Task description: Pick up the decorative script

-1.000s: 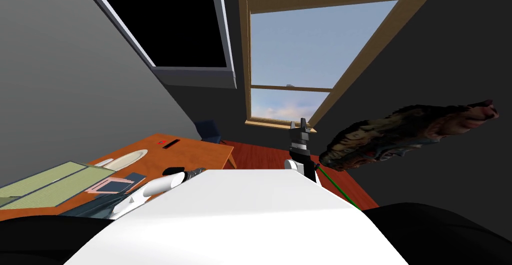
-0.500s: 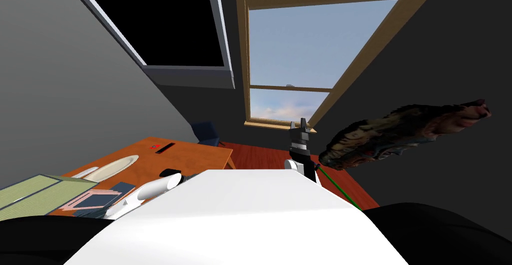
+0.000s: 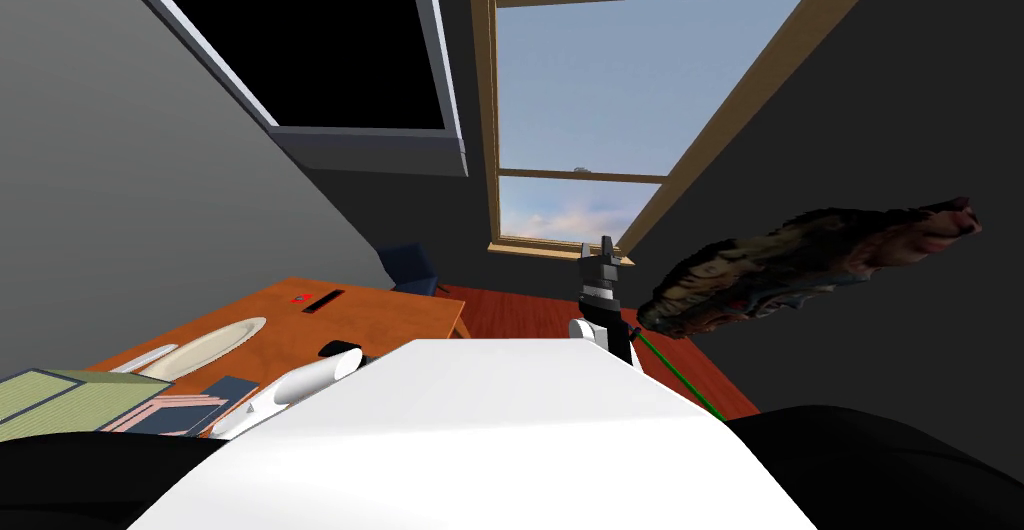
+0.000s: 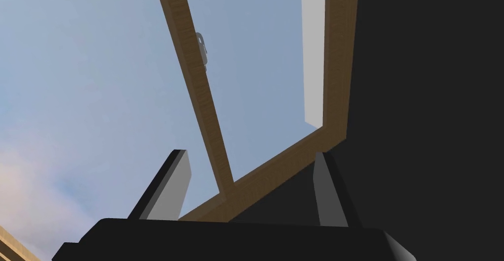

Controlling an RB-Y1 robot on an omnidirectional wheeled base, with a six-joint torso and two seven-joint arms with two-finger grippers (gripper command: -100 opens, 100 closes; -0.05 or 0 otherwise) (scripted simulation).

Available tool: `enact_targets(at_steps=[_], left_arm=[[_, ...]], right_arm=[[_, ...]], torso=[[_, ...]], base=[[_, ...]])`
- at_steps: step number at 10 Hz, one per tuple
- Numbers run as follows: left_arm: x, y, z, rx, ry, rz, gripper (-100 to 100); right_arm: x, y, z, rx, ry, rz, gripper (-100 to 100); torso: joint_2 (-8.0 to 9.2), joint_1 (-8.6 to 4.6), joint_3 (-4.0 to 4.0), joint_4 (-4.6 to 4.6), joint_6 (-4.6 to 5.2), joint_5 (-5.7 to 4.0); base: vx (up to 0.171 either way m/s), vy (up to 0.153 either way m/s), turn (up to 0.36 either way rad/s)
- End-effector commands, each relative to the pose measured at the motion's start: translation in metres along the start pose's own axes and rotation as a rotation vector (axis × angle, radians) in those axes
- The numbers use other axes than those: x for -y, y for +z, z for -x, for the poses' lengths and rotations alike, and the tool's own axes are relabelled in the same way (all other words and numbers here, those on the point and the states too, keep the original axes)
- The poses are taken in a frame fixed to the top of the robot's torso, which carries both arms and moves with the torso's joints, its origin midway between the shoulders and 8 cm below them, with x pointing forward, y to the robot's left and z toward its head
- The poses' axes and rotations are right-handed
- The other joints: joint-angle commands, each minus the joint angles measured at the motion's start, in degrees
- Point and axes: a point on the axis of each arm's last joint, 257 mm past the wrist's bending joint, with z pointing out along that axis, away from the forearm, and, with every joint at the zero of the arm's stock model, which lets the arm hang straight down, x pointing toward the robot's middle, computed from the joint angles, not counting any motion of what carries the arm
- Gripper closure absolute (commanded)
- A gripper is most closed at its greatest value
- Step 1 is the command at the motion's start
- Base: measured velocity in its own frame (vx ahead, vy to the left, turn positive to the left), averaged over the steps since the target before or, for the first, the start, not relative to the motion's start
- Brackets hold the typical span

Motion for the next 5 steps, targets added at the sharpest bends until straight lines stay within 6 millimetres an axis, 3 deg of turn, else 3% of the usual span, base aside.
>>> enact_targets(at_steps=[1,2,3,4,5], left_arm=[[0.0012,0.0108,-0.0067,0.002,-0.009,-0.002,-100],[0.0016,0.0182,-0.012,0.002,-0.014,-0.003,-100],[0.0014,0.0129,-0.0085,0.001,-0.011,-0.001,-100],[0.0016,0.0136,-0.0086,0.002,-0.012,-0.003,100],[0.0016,0.0135,-0.0086,0.002,-0.012,-0.002,100]], right_arm=[[0.0,0.0,0.0,0.0,0.0,0.0,0],[0.0,0.0,0.0,0.0,0.0,0.0,0],[0.0,0.0,0.0,0.0,0.0,0.0,0],[0.0,0.0,0.0,0.0,0.0,0.0,0],[0.0,0.0,0.0,0.0,0.0,0.0,0]], torso=[[0.0,0.0,0.0,0.0,0.0,0.0],[0.02,0.06,0.01,0.01,-0.01,0.01],[0.03,0.07,0.02,0.01,-0.01,0.02],[0.02,-0.01,0.02,0.01,-0.02,-0.01],[0.01,-0.08,0.01,0.01,-0.02,-0.02]], base=[[-0.01,0.052,-0.072],[-0.01,0.05,-0.06],[-0.005,0.023,-0.015],[0.0,0.0,0.0],[-0.003,0.004,0.015]])
